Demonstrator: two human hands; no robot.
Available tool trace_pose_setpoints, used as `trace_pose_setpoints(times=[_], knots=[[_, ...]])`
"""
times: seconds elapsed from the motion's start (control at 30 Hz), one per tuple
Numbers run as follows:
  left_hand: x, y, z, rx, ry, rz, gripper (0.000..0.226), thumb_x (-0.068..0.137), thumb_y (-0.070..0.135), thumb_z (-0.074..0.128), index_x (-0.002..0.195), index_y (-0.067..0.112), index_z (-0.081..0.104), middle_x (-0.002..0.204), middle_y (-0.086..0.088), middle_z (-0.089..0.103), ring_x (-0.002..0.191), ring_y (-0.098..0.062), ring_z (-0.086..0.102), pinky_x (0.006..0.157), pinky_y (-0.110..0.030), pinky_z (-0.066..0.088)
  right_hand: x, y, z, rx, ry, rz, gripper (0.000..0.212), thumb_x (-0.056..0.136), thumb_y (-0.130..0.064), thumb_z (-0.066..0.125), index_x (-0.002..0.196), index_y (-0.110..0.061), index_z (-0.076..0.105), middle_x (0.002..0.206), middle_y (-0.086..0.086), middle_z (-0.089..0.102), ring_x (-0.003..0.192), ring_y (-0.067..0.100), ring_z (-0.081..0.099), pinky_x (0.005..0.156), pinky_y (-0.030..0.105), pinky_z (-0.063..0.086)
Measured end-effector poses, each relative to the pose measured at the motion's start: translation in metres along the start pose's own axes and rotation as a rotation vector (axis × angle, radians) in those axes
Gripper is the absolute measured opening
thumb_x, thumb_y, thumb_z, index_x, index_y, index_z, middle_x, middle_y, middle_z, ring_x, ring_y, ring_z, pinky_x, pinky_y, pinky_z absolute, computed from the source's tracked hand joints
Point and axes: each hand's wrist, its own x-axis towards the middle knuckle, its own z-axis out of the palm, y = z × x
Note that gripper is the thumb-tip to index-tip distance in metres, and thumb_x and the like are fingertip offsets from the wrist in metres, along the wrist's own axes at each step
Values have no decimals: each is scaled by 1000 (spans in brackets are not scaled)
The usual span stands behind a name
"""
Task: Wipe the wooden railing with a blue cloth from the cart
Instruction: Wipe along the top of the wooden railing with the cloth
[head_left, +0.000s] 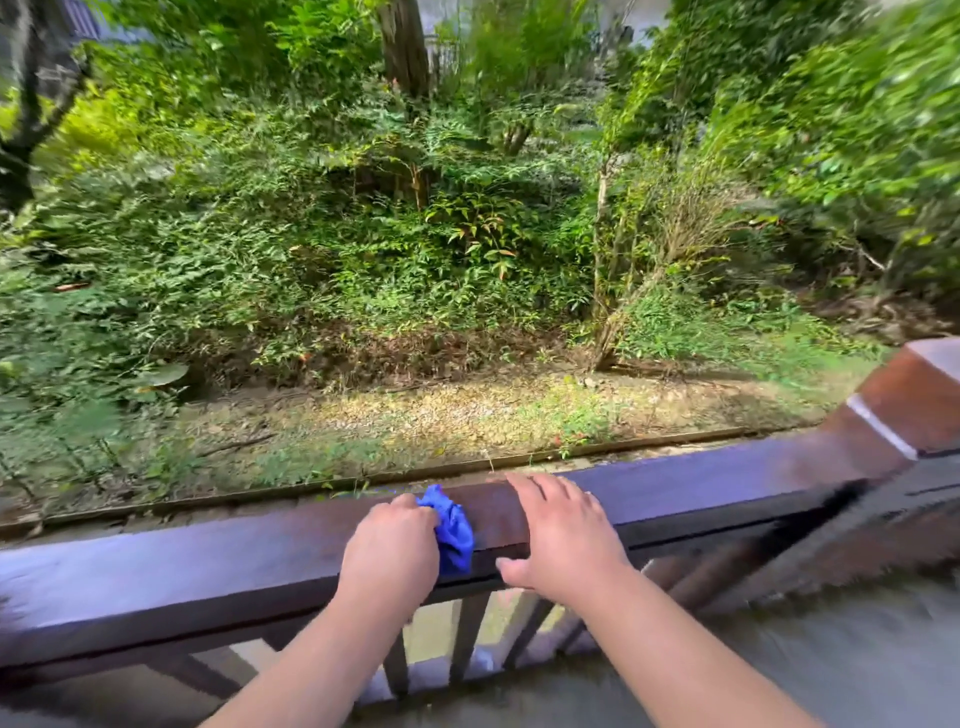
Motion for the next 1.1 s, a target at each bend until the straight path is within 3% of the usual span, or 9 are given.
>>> trace_pose_setpoints(times=[0.3, 0.5, 0.77, 0.93, 1.1], knots=[[43, 124, 17, -12, -38, 92, 26, 85, 16, 46, 93, 27, 68, 91, 3, 57, 88, -25, 59, 68, -38, 53, -13, 128, -17, -38, -6, 98, 104, 75, -66, 71, 158, -26, 23, 159, 6, 35, 146, 31, 31, 119, 53, 30], [60, 188, 22, 19, -41, 110, 24, 88, 17, 46, 93, 24, 68, 93, 2, 58, 90, -25, 60, 67, -35, 49, -7, 197, -23, -61, -103, 92, 101, 81, -60, 72, 161, -32, 17, 165, 11, 26, 151, 37, 22, 121, 57, 26], [74, 226, 29, 60, -64, 67, 24, 86, 14, 49, 89, 25, 69, 90, 2, 56, 84, -25, 60, 66, -39, 53, -4, 254, -13, -30, -68, 105, 75, 90, -46, 70, 153, -35, 31, 161, 10, 32, 147, 39, 28, 115, 62, 32], [80, 242, 34, 81, -59, 60, 22, 85, 14, 50, 86, 25, 69, 84, 4, 52, 77, -24, 58, 62, -38, 53, -6, 277, -13, -29, -11, 131, 55, 94, -35, 66, 142, -31, 42, 148, 11, 43, 133, 38, 41, 108, 58, 41], [89, 270, 42, 52, -70, 108, 22, 86, 14, 49, 85, 25, 68, 86, 3, 54, 76, -23, 58, 63, -40, 55, -13, 297, -13, -23, 29, 154, 47, 95, -38, 64, 138, -31, 45, 143, 10, 46, 128, 36, 45, 101, 53, 45]])
